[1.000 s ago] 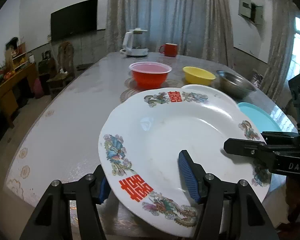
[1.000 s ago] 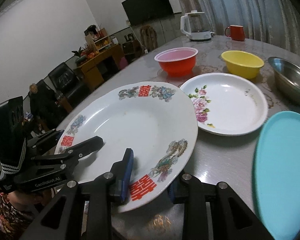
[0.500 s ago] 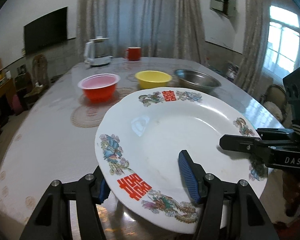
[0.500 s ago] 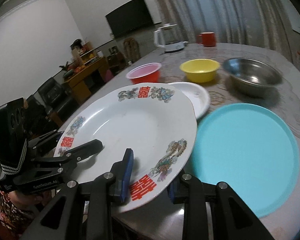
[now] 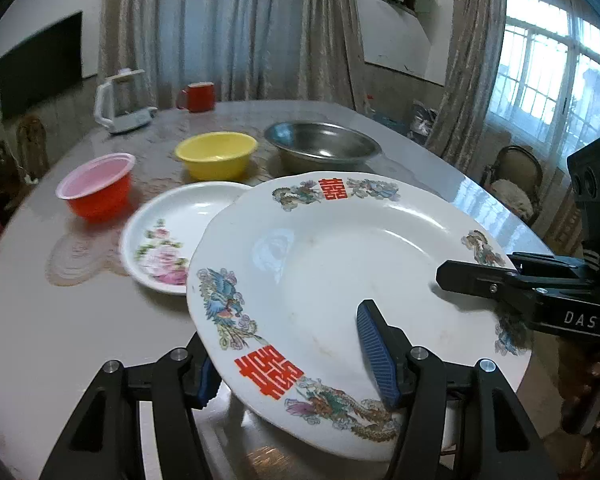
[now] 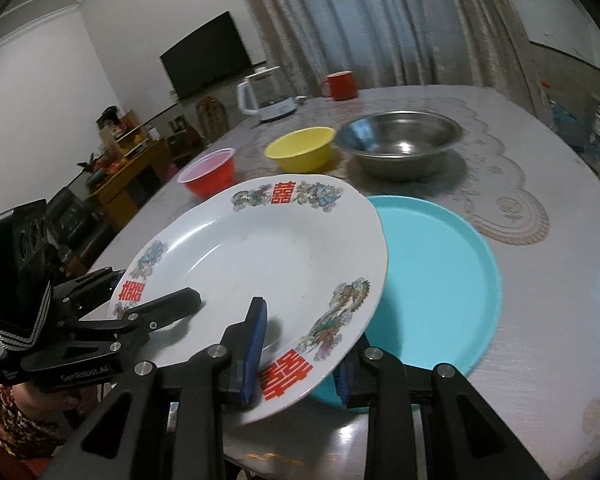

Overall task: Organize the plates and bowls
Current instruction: 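Carry the large plate with both tools and lower it onto the teal tray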

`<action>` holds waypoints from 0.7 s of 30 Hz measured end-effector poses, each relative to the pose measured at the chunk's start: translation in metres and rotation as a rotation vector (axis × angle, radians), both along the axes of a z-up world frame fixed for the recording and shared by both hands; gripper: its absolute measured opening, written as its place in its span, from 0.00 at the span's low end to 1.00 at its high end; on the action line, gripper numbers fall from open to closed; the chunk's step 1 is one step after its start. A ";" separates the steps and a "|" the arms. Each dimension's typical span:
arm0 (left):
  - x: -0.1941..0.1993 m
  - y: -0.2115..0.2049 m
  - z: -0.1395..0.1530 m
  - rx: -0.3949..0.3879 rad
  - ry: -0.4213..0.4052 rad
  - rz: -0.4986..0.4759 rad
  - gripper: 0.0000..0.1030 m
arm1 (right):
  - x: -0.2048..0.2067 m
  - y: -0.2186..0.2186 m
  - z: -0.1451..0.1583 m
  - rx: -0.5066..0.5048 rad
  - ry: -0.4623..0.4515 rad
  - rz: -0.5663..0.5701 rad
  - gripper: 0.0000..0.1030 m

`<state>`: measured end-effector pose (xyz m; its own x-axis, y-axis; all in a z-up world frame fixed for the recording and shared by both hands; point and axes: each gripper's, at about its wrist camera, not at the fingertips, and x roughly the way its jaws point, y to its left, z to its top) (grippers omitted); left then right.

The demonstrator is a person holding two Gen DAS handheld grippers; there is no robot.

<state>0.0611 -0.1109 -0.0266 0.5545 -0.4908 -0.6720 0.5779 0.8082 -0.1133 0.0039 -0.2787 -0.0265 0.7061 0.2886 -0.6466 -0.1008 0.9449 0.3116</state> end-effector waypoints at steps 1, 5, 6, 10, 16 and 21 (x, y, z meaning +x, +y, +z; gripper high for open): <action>0.001 -0.004 -0.002 0.000 0.010 -0.002 0.60 | 0.000 -0.006 -0.001 -0.003 0.005 -0.009 0.28; 0.008 -0.028 -0.014 0.015 0.070 -0.007 0.60 | 0.005 -0.027 -0.011 -0.005 0.039 -0.033 0.28; 0.009 -0.034 -0.017 0.021 0.081 -0.008 0.60 | 0.006 -0.031 -0.013 -0.006 0.046 -0.038 0.28; 0.010 -0.048 -0.022 0.046 0.078 -0.005 0.60 | 0.010 -0.047 -0.022 -0.017 0.065 -0.072 0.28; 0.005 -0.058 -0.024 0.080 0.046 0.007 0.60 | 0.011 -0.055 -0.027 -0.047 0.072 -0.101 0.28; 0.006 -0.063 -0.028 0.109 0.026 0.023 0.60 | 0.014 -0.058 -0.033 -0.061 0.096 -0.132 0.28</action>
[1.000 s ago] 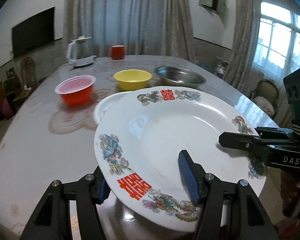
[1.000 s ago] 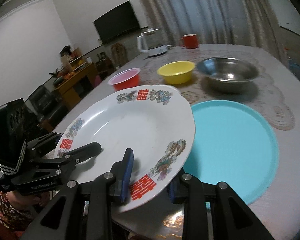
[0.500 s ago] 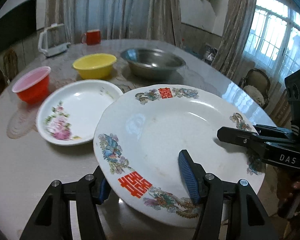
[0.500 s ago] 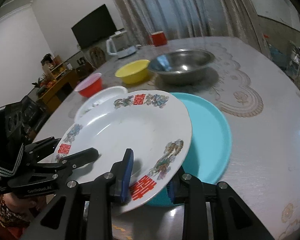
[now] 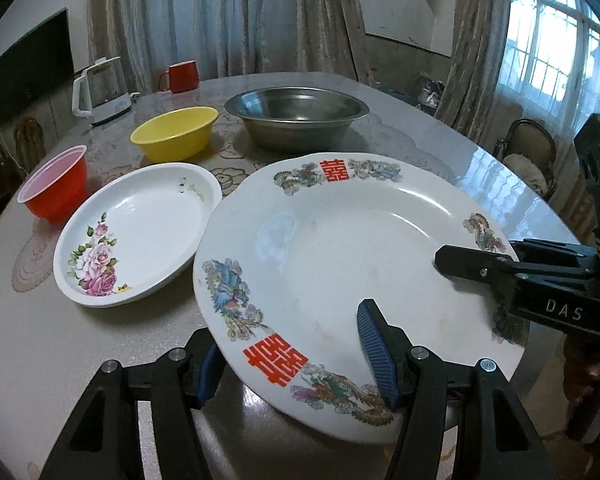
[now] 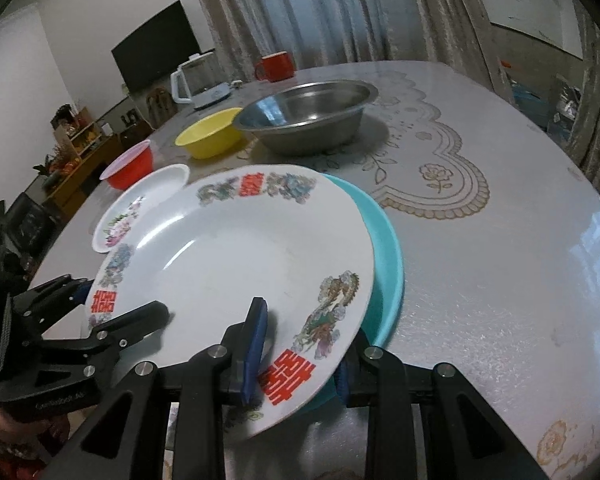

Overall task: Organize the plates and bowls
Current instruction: 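Carry the large plate with both tools and lower it onto the teal tray, then open both tools and withdraw from the large plate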

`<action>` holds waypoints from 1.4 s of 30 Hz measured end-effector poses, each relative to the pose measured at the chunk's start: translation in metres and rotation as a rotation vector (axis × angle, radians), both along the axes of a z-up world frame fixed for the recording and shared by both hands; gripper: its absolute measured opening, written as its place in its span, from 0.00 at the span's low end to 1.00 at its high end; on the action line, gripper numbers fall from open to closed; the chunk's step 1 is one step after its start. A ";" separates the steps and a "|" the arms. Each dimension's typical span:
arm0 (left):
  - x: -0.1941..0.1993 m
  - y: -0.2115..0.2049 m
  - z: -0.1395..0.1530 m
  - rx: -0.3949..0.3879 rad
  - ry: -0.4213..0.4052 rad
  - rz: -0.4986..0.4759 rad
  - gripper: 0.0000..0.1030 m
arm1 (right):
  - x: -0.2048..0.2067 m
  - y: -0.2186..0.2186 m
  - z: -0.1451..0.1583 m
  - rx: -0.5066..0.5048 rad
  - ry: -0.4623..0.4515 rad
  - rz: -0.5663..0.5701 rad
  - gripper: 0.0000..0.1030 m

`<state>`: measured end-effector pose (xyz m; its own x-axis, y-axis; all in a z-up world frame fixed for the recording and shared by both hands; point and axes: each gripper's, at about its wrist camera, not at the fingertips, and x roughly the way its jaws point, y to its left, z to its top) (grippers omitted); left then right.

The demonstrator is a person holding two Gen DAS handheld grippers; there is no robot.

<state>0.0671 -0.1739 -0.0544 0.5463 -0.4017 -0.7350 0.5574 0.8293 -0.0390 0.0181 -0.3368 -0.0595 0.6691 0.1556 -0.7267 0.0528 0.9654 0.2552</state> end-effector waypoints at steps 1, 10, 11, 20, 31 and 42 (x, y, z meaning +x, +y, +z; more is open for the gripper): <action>0.001 -0.001 0.000 0.004 0.000 0.003 0.61 | 0.001 -0.002 0.000 0.011 -0.002 -0.006 0.28; 0.010 -0.013 0.000 0.034 -0.003 0.008 0.62 | 0.004 -0.010 0.006 -0.017 0.027 -0.093 0.30; 0.011 -0.014 -0.001 0.035 -0.004 0.006 0.63 | 0.002 -0.011 0.008 -0.017 0.031 -0.106 0.30; -0.004 -0.004 0.009 0.020 -0.033 -0.023 0.66 | -0.006 -0.009 0.021 -0.090 0.040 -0.141 0.27; 0.001 0.006 0.012 -0.045 0.004 0.000 0.42 | -0.007 -0.013 0.021 -0.078 0.014 -0.171 0.24; -0.001 0.000 0.011 -0.044 -0.021 -0.018 0.48 | -0.007 -0.019 0.023 -0.099 0.005 -0.204 0.26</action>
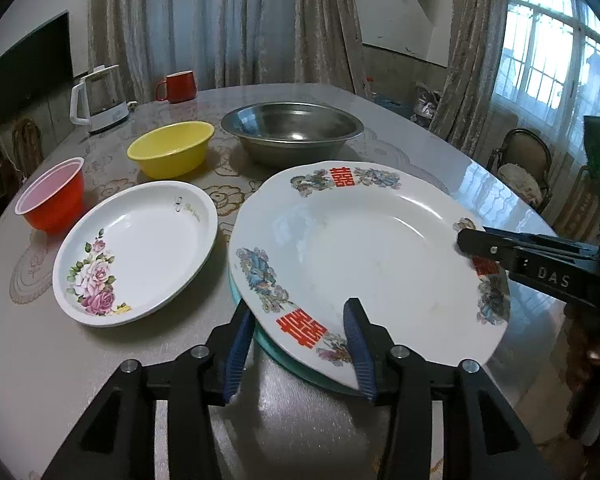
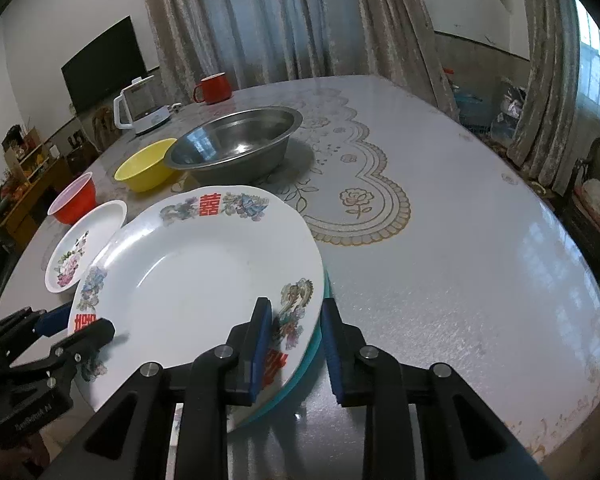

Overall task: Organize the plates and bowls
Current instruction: 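Open both tools and withdraw from the large plate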

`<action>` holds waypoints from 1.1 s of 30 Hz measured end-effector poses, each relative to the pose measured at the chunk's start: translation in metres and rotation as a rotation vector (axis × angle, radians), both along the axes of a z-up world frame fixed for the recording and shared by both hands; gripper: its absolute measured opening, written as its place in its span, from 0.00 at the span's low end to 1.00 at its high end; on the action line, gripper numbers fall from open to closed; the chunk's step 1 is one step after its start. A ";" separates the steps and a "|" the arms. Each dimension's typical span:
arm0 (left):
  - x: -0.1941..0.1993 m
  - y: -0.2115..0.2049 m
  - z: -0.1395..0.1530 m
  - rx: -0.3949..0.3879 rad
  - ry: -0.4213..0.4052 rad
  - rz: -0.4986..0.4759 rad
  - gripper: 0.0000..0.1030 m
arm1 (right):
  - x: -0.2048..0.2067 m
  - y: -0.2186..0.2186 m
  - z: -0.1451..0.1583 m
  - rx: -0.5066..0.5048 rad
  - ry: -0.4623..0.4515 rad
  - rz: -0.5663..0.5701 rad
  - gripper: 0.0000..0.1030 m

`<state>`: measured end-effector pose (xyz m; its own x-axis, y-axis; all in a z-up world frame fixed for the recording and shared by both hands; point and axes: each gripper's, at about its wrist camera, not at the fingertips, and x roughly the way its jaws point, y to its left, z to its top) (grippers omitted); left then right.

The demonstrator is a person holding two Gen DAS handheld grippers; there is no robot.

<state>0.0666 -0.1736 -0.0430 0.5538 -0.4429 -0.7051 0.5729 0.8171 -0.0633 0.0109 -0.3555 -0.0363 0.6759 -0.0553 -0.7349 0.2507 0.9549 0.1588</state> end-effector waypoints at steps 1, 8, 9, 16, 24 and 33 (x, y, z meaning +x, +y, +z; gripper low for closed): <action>-0.002 0.000 0.001 0.003 -0.009 -0.003 0.53 | 0.000 0.000 -0.001 0.010 0.001 -0.003 0.26; -0.005 0.025 0.004 -0.025 -0.040 0.042 0.80 | -0.001 0.008 -0.005 0.044 0.024 -0.004 0.32; -0.005 0.031 0.005 -0.028 -0.041 0.062 0.83 | -0.001 0.009 -0.005 0.041 0.026 -0.006 0.33; 0.002 0.065 0.001 0.046 -0.024 0.207 0.92 | -0.004 0.012 -0.003 0.028 0.047 -0.043 0.33; 0.015 0.120 -0.009 -0.065 0.054 0.341 0.92 | -0.014 0.010 0.012 0.060 -0.037 -0.129 0.36; 0.047 0.153 -0.001 -0.153 0.087 0.440 0.92 | 0.012 0.063 0.051 -0.008 -0.125 0.066 0.36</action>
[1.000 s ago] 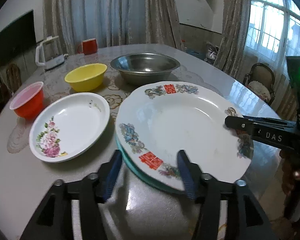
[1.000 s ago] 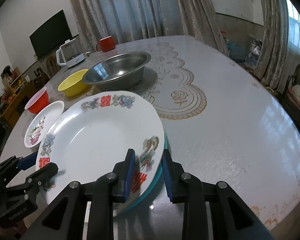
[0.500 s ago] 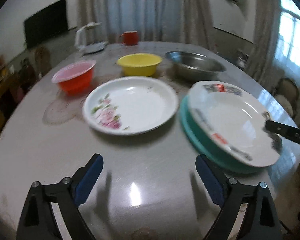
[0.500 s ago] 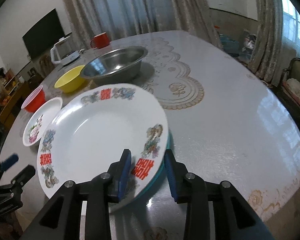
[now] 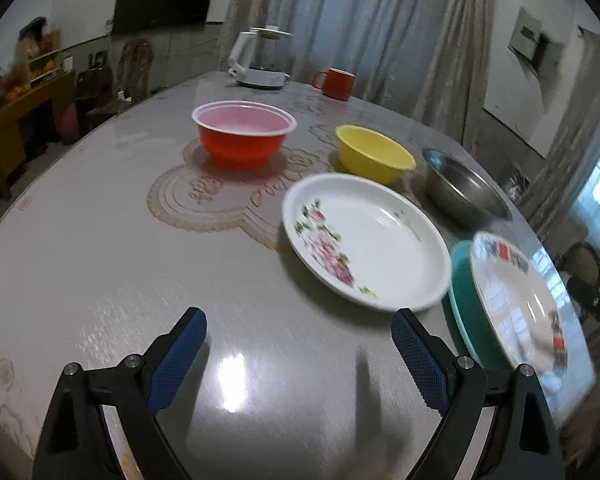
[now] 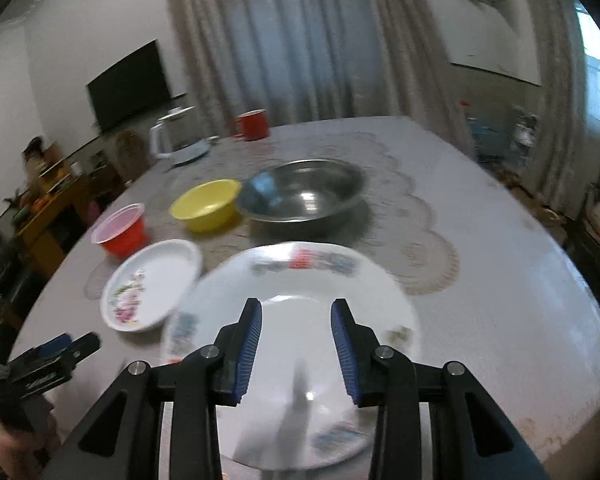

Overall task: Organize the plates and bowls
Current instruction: 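Open both tools and withdraw from the large plate, then grasp the rim of the white rose plate with both tools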

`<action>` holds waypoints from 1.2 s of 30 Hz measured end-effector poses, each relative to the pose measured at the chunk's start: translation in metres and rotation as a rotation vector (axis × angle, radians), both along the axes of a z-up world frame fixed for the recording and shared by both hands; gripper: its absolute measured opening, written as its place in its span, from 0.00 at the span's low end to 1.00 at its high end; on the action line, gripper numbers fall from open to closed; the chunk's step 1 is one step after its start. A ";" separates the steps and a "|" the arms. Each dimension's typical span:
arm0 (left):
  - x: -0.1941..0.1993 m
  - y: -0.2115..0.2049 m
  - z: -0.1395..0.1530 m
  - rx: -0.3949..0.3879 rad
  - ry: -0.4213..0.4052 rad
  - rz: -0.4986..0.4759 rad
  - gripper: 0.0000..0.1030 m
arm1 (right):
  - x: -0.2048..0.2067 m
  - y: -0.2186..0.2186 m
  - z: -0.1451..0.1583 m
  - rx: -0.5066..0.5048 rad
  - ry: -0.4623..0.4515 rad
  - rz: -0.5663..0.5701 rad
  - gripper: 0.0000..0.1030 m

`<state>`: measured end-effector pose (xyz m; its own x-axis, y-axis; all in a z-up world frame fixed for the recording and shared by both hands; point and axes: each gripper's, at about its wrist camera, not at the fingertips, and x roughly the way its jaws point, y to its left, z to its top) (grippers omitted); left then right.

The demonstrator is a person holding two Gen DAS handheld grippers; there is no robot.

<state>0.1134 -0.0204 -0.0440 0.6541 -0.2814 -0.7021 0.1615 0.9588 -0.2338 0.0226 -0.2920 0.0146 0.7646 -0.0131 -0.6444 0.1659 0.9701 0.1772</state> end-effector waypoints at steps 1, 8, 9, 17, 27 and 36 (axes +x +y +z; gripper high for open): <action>0.004 0.001 0.001 -0.003 -0.002 0.006 0.92 | 0.009 0.007 0.000 0.009 0.015 0.030 0.36; 0.036 0.004 0.003 -0.027 0.012 0.004 0.87 | 0.060 0.054 -0.003 -0.010 0.071 0.187 0.36; 0.041 0.002 0.001 -0.022 0.020 -0.006 0.83 | 0.070 0.058 -0.004 -0.015 0.073 0.209 0.36; 0.057 -0.002 -0.014 -0.038 0.089 -0.044 0.66 | 0.141 0.081 -0.024 -0.054 0.191 0.296 0.32; 0.067 -0.013 -0.015 0.036 0.068 -0.072 0.48 | 0.188 0.079 -0.053 -0.096 0.338 0.359 0.23; 0.066 -0.009 -0.016 0.004 0.072 -0.109 0.38 | 0.196 0.087 -0.066 -0.064 0.379 0.356 0.17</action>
